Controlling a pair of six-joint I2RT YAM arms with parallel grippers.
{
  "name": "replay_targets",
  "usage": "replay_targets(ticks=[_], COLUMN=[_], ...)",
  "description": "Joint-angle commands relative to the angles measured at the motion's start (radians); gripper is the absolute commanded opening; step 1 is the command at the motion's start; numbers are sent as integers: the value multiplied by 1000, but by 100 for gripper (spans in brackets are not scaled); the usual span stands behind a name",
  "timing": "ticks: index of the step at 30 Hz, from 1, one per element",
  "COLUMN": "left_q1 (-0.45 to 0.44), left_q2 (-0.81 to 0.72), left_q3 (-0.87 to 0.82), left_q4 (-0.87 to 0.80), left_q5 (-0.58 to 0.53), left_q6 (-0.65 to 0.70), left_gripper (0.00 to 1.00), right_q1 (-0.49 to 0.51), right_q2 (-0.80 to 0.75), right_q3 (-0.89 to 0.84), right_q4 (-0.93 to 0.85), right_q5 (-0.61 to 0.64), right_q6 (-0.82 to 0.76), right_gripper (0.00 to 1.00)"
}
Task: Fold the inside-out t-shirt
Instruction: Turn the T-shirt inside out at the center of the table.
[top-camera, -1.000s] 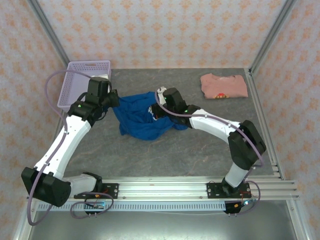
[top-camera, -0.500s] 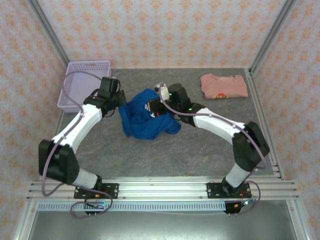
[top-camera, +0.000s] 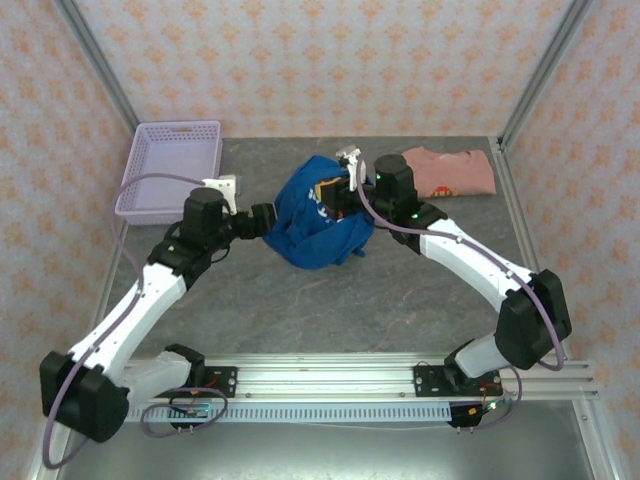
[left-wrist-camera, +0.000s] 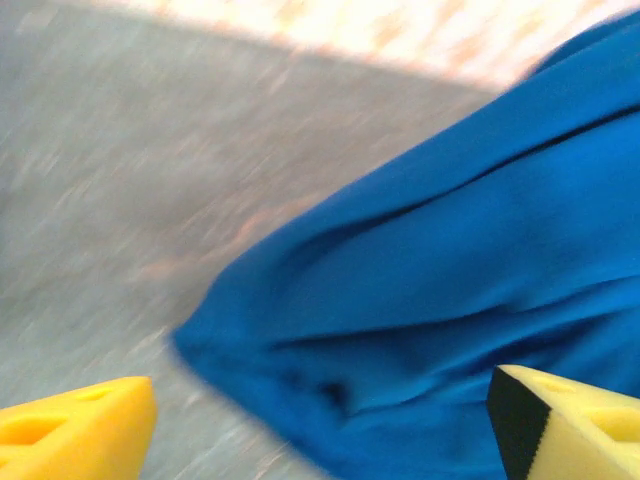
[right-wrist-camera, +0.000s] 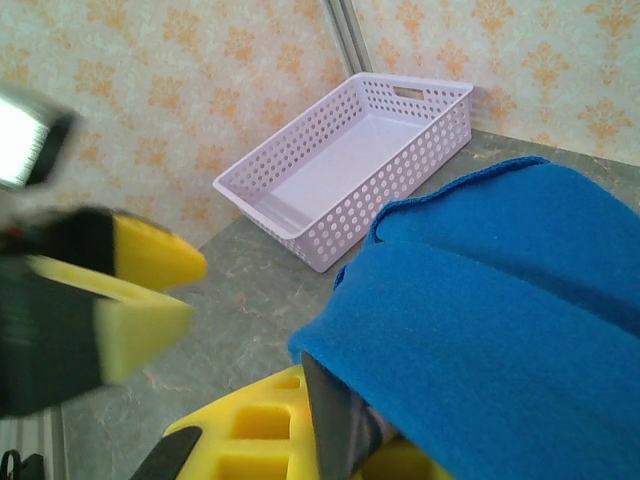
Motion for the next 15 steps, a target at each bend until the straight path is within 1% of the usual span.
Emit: replay_targets(ticks=[1, 4, 5, 7, 10, 12, 13, 15], left_q1=[-37, -73, -79, -83, -83, -80, -77, -64], left_q2=[86, 188, 220, 284, 369, 399, 405, 403], left_q3=[32, 108, 129, 180, 247, 271, 278, 275], left_q4=[88, 52, 58, 61, 33, 15, 9, -2], left_q5=[139, 153, 156, 170, 175, 151, 137, 83], left_q6=[125, 186, 194, 202, 197, 174, 161, 118], left_gripper=[89, 90, 89, 81, 49, 21, 12, 5], right_q1=[4, 3, 3, 2, 2, 2, 1, -2], right_q2=[1, -3, -3, -7, -22, -37, -41, -48], right_q3=[24, 43, 46, 50, 57, 66, 77, 102], right_q4=[-9, -65, -78, -95, -130, -171, -205, -283], right_q5=[-66, -86, -95, -108, -108, -110, -106, -107], right_q6=[-64, -102, -111, -123, -153, -187, -210, -263], right_gripper=[0, 0, 0, 0, 0, 0, 0, 0])
